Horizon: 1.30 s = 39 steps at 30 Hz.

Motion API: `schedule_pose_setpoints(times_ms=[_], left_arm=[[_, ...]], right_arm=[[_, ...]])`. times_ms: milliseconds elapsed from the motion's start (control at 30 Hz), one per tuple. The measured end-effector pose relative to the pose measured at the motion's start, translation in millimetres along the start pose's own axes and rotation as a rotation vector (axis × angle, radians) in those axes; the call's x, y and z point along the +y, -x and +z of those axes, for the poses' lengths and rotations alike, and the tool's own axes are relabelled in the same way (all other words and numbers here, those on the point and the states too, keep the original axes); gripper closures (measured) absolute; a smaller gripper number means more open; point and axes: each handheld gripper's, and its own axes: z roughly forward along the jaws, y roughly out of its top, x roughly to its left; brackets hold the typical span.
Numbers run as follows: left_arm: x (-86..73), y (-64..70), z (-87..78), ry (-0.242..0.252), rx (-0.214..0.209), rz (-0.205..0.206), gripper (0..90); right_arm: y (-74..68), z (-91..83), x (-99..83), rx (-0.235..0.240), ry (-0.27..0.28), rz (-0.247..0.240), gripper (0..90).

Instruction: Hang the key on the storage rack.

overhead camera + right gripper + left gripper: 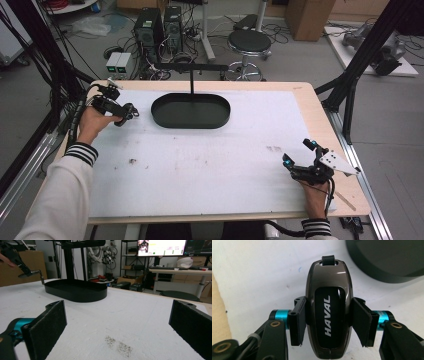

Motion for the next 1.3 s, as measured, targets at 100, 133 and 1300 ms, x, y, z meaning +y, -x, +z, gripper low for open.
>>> schedule_pose_setpoints(times_ms=[100,133,1300], left_arm=[[-0.1,2.1,-6.6,0.040,0.008,0.012,48.5],[0.0,2.3,-8.8,0.052,0.002,0.011,48.5],[33.7,42.9,-68.2,0.262,-0.076,0.111,48.6]], right_arm=[[0.0,0.1,-0.1,-0.002,0.001,-0.002,0.3],[-0.1,0.1,0.0,-0.002,0.001,-0.001,0.3],[-0.2,0.1,0.0,-0.001,0.001,0.000,0.3]])
